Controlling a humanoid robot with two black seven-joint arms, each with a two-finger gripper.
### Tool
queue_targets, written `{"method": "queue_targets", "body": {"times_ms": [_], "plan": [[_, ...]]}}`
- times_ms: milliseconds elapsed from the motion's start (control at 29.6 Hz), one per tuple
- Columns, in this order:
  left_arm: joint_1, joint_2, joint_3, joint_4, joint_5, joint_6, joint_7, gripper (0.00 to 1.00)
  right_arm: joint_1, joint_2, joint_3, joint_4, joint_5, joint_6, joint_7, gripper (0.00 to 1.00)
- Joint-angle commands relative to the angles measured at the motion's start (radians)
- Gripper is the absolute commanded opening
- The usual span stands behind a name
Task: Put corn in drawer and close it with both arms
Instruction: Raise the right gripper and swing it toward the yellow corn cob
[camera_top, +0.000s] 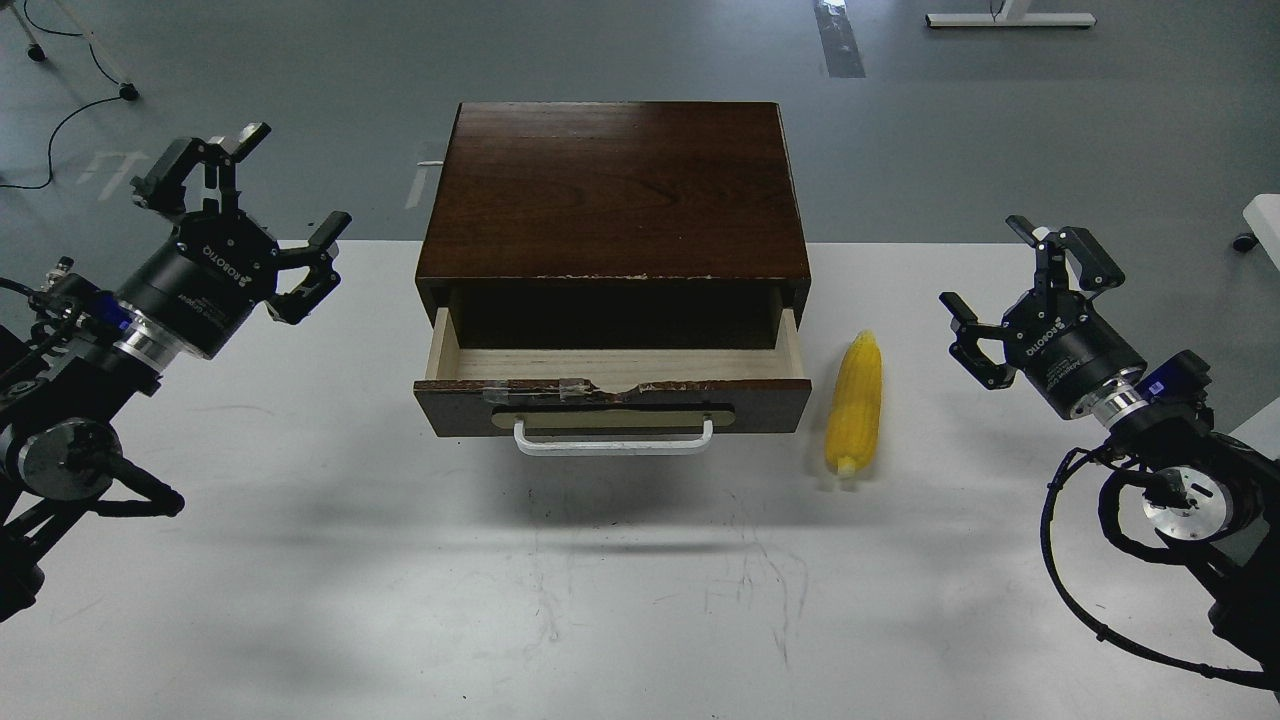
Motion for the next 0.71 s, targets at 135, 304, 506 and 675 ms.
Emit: {"method": "queue_targets", "body": {"times_ms": [135,304,506,675], "plan": [[0.001,-0.007,-0.006,-0.001,0.002,0.0,0.003,1.0,-0.001,-0.007,0.005,0.002,0.0,0.0,0.002,1.0],[0.002,-0.016,0.0,0.004,0.002,0.0,-0.001,1.0,0.005,-0.028,0.021,0.002,0.0,0.0,0.002,1.0],[0.001,-0.013,0.01,0.002,0.01,0.0,-0.009,1.0,0.094,-0.167,0.018,0.025,-0.06,0.0,0.0,1.0],[-0.005,-0.014,0.008,0.001,0.031,0.0,-0.015,1.0,0.206,-0.261,0.001,0.029,-0.31,0.0,-0.015,1.0]]}}
